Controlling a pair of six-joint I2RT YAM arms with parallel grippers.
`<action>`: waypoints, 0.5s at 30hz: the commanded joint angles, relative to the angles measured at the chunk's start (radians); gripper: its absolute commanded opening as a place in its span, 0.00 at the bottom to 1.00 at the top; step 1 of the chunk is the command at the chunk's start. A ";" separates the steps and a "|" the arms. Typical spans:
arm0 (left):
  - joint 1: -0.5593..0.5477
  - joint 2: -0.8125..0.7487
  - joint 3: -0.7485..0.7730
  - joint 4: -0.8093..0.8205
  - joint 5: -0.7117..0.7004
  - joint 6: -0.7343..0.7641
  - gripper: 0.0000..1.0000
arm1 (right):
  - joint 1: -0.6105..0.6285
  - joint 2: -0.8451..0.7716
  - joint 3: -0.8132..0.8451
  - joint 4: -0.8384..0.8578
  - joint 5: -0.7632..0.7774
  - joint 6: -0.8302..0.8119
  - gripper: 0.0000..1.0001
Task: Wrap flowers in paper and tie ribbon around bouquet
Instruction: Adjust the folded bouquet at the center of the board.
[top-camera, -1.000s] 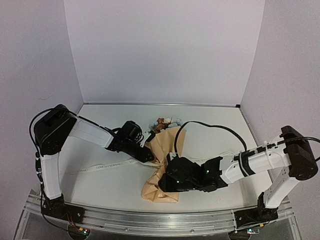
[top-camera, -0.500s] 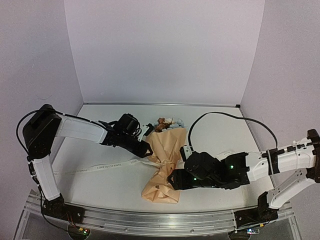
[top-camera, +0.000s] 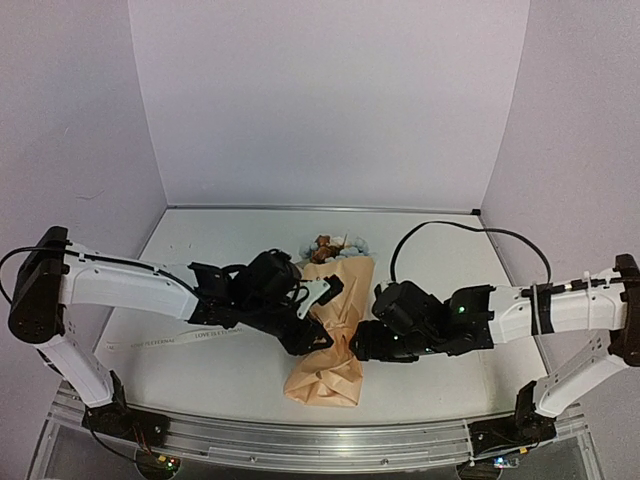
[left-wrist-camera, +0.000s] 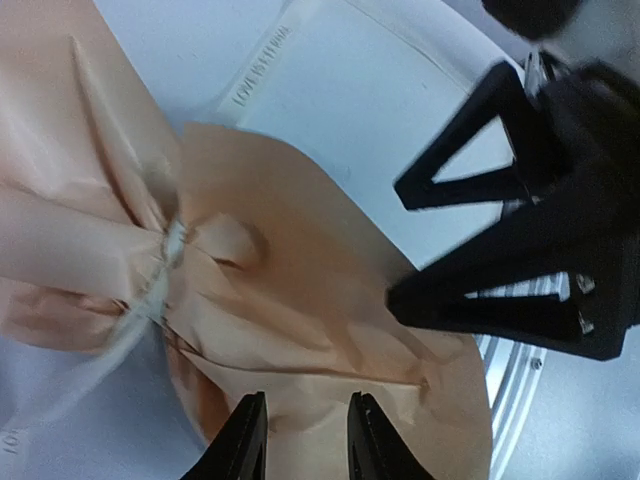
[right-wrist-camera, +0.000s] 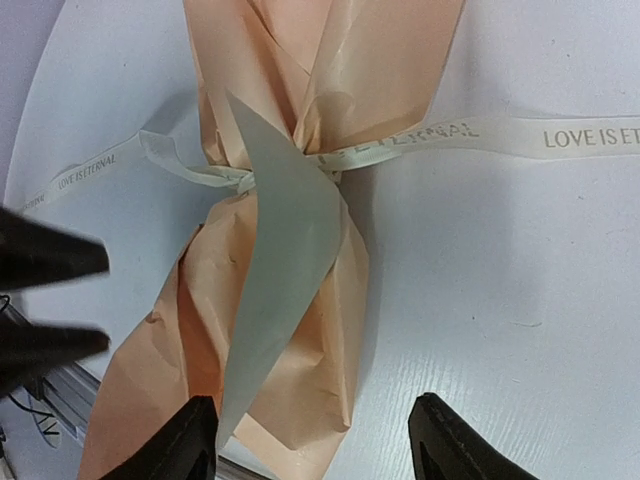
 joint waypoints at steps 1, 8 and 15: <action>-0.074 0.015 -0.034 0.014 0.020 -0.048 0.26 | -0.013 0.025 0.026 -0.010 -0.015 0.063 0.55; -0.129 0.079 -0.116 0.092 0.030 -0.105 0.21 | -0.071 0.029 -0.020 0.037 -0.059 0.114 0.18; -0.129 0.128 -0.166 0.126 -0.004 -0.138 0.14 | -0.099 0.013 -0.052 0.052 -0.163 0.082 0.09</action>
